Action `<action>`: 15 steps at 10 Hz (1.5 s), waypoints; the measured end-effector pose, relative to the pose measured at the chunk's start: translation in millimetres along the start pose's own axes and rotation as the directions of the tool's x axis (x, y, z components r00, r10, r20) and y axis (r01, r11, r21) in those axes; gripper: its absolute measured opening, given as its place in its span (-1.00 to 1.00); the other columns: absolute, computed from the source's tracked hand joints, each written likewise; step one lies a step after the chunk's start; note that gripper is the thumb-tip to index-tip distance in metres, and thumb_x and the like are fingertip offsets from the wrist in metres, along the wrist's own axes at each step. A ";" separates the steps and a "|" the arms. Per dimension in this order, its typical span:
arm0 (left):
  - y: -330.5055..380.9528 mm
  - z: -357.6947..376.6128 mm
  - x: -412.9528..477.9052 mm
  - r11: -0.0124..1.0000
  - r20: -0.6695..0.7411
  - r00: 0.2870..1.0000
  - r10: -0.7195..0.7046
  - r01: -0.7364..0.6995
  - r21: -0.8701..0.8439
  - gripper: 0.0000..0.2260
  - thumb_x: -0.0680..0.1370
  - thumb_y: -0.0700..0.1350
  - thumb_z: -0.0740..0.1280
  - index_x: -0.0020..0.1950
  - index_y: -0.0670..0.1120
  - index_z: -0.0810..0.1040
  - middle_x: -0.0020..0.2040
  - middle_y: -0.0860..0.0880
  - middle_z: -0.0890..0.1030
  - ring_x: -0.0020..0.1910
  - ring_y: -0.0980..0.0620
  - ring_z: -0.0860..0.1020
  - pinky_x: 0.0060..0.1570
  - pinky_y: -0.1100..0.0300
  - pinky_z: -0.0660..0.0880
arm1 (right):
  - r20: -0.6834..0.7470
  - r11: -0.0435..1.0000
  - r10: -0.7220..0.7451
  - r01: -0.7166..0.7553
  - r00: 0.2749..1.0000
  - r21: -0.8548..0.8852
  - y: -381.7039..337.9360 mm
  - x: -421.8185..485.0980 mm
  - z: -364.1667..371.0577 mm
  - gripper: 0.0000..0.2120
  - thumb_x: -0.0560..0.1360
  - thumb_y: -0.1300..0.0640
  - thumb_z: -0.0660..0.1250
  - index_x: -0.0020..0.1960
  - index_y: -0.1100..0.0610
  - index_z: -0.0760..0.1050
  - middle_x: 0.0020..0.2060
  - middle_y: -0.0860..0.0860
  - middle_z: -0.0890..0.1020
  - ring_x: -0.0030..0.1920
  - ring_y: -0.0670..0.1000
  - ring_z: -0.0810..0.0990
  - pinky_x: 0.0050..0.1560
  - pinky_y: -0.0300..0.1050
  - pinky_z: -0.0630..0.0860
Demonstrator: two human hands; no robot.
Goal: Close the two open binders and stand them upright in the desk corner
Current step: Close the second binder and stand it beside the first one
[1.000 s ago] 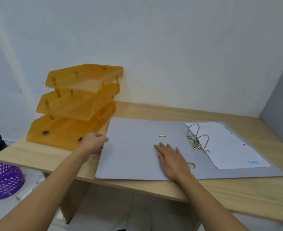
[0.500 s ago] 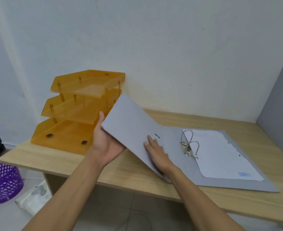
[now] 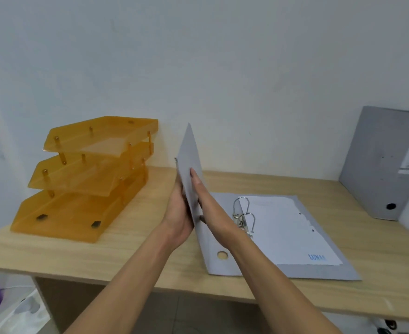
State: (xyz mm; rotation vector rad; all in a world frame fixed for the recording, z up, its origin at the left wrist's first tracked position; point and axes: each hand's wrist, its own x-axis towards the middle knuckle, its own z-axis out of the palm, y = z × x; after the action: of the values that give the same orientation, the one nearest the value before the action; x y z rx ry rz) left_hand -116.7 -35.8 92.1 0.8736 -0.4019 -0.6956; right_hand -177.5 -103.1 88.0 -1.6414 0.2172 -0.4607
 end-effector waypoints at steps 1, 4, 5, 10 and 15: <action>-1.4 34.6 -20.2 0.971 0.150 0.989 0.012 0.024 -0.237 -0.74 0.67 0.13 0.17 0.13 0.32 0.66 0.43 0.14 0.52 0.45 0.20 0.42 0.40 0.16 0.39 | -0.035 0.995 -0.092 0.093 0.995 0.026 -7.1 -18.6 -17.9 -0.33 0.53 -0.36 0.14 0.58 -0.26 0.05 0.47 -0.42 0.18 0.54 -0.22 0.16 0.57 0.07 0.15; -79.9 38.2 26.6 0.667 0.198 0.972 -0.128 -0.063 0.742 -0.24 0.46 0.54 0.02 0.61 0.27 0.11 0.64 0.16 0.11 0.61 0.11 0.12 0.57 -0.11 0.13 | -0.555 0.970 -0.243 0.212 0.795 -0.122 1.1 -53.3 -87.4 -0.59 0.53 0.18 0.34 0.35 -0.01 0.44 0.20 -0.06 0.64 -0.05 -0.29 0.67 0.00 -0.16 0.64; -100.9 33.4 28.1 0.553 0.170 0.980 -0.105 -0.084 0.829 -0.25 0.57 0.39 0.06 0.67 0.09 -0.06 0.65 0.13 -0.08 0.64 0.08 -0.10 0.60 -0.06 -0.10 | -0.712 0.969 -0.233 0.219 0.663 -0.113 6.5 -62.2 -116.4 -0.46 0.47 0.30 0.35 0.39 -0.01 0.36 0.10 -0.11 0.63 -0.11 -0.25 0.66 0.05 0.00 0.65; -124.9 44.9 23.0 0.647 0.000 0.979 -0.205 0.136 0.751 -0.52 0.55 0.03 0.43 0.44 -0.04 0.46 0.29 -0.01 0.62 0.09 0.01 0.60 -0.02 0.20 0.50 | -0.962 0.943 -0.002 -0.318 0.273 -0.092 94.9 -136.2 -238.2 -0.17 0.36 0.12 0.54 0.54 0.06 0.23 0.48 0.02 0.38 0.45 0.16 0.33 0.36 0.11 0.32; -137.2 54.8 20.3 0.613 -0.070 0.986 -0.154 0.151 0.776 -0.55 0.54 -0.08 0.43 0.41 -0.01 0.44 0.24 -0.01 0.62 0.19 -0.07 0.61 0.20 0.04 0.55 | -0.382 0.475 0.189 -0.424 0.905 -0.771 89.8 -81.4 -186.3 -0.42 0.58 -0.34 -0.07 0.58 -0.25 0.06 0.62 -0.17 0.03 0.62 0.14 -0.08 0.49 0.41 -0.21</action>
State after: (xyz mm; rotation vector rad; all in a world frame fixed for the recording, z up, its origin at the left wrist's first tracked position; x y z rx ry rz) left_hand -187.4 -141.8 14.7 1.7674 -0.6618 -0.6746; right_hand -317.4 -250.6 -2.0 -2.4335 1.0698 -0.2682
